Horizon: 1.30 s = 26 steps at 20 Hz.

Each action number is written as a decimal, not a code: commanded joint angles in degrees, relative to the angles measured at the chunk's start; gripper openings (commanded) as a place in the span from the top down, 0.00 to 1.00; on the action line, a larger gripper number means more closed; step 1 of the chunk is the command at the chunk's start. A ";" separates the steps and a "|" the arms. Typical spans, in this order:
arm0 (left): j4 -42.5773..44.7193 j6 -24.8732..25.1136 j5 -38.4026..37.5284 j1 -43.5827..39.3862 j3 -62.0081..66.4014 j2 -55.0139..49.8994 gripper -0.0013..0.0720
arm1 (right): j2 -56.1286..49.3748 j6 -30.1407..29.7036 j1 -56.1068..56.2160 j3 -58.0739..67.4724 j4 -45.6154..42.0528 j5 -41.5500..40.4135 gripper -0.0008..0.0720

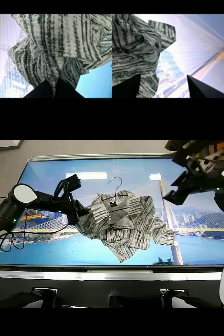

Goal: Fold the clothes and pants, and hang the long-sleeved shirts on hangers.

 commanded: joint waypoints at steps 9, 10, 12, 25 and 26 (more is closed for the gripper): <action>0.02 0.02 -0.02 -0.02 0.02 -0.07 0.96 | -12.61 -14.51 5.79 0.00 9.18 -5.57 0.09; 0.02 0.04 -0.02 -0.02 0.02 -0.07 0.96 | -12.98 -14.49 5.79 0.00 9.97 -5.07 0.16; 0.02 0.02 -0.04 -0.02 0.02 -0.07 0.96 | -13.14 -14.49 5.79 0.00 10.10 -1.88 0.52; 0.02 -4.26 4.33 0.00 0.04 0.02 0.24 | -1.33 -7.39 5.73 0.02 6.51 6.29 0.96; 0.02 -5.95 5.70 0.00 0.07 0.15 0.24 | -0.17 -5.68 5.73 0.02 5.73 6.56 0.96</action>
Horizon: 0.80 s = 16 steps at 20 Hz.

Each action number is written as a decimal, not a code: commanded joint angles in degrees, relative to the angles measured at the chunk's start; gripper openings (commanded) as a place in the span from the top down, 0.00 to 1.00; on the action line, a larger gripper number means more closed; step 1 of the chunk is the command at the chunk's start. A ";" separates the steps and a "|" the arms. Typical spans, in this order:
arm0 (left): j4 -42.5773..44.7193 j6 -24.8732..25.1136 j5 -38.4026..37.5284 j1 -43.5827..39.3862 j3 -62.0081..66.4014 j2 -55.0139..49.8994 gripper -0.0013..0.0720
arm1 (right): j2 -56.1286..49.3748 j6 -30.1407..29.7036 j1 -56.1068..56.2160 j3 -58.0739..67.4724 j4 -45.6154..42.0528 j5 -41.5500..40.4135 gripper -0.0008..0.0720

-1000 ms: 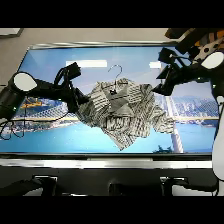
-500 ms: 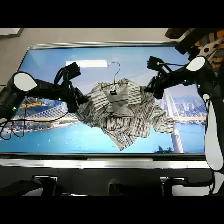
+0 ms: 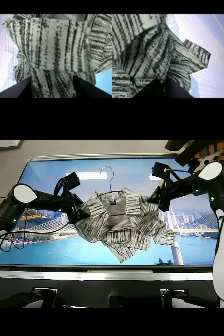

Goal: Fold the clothes and pants, and hang the long-sleeved shirts on hangers.

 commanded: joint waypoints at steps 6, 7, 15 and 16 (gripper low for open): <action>0.09 -20.65 16.79 1.16 2.78 2.56 0.01 | 11.78 15.21 0.00 0.04 -9.86 0.44 0.96; 0.09 -25.14 19.32 1.92 3.34 3.13 0.01 | 13.27 17.73 0.00 0.04 -11.34 0.33 0.96; 0.09 -52.22 23.37 7.15 3.65 8.15 0.01 | 27.89 48.37 0.00 0.04 -39.10 -3.43 0.95; 0.07 -52.39 23.15 7.06 3.65 8.57 0.01 | 29.81 51.32 0.00 0.04 -43.04 -2.73 0.95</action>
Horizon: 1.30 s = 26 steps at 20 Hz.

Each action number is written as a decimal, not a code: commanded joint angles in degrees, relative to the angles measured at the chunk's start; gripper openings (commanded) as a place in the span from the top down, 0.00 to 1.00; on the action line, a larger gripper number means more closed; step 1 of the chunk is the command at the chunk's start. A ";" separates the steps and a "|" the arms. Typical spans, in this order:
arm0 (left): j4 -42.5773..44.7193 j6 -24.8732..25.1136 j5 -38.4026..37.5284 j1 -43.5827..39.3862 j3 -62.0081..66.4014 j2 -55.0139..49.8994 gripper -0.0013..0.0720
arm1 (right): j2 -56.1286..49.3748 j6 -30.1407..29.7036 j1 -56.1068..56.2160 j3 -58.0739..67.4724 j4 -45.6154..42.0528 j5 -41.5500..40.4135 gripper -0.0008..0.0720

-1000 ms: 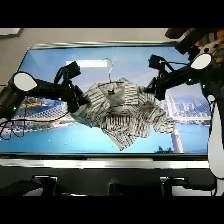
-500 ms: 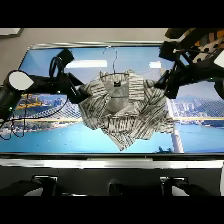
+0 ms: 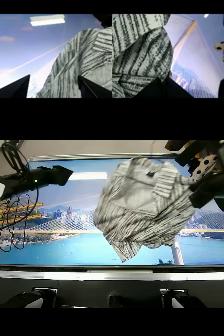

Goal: Fold the clothes and pants, and hang the long-sleeved shirts on hangers.

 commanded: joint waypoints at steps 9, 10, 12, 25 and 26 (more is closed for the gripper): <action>0.04 -8.79 -7.13 0.72 0.11 2.36 0.01 | 18.45 31.74 -0.02 0.04 -37.53 5.99 0.95; 0.07 -8.79 -7.41 0.72 0.09 2.34 0.01 | 19.12 36.06 -0.02 0.04 -42.97 7.06 0.95; 0.04 -8.79 -7.87 0.72 0.09 2.34 0.01 | 20.33 43.01 -0.02 0.04 -52.50 9.60 0.95; 0.09 -8.72 -7.85 0.72 0.04 2.14 0.01 | 6.82 65.53 -0.70 0.04 -77.55 2.78 0.95; 0.09 -8.74 -7.85 0.72 0.04 2.14 0.01 | 5.42 66.90 -2.89 0.04 -76.98 2.10 0.95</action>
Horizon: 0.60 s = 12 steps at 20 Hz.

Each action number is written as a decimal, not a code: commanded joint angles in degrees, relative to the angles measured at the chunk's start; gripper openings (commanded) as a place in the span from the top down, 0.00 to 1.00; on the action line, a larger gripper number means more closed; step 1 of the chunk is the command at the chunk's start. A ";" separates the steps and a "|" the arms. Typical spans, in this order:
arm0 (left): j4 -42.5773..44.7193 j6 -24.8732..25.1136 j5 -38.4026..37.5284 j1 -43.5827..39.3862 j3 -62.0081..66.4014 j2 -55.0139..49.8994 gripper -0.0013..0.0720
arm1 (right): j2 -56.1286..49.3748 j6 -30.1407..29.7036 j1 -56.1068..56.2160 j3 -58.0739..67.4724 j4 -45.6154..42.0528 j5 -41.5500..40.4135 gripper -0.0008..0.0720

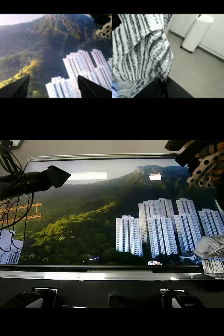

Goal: Fold the clothes and pants, and hang the long-sleeved shirts on hangers.

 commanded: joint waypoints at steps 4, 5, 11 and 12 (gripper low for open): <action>0.04 0.02 0.00 0.04 0.00 -0.04 0.01 | -6.45 6.25 -15.87 0.02 6.62 -11.61 0.95; 0.04 0.02 0.00 0.04 0.00 -0.04 0.01 | -6.51 6.73 -17.62 0.35 7.10 -13.22 0.95; 0.04 0.00 0.00 0.04 0.00 -0.04 0.01 | -11.04 10.23 -28.35 5.97 9.60 -19.26 0.95; 0.04 0.00 -0.02 0.04 0.00 -0.04 0.01 | -11.61 10.91 -29.99 6.58 10.12 -20.02 0.95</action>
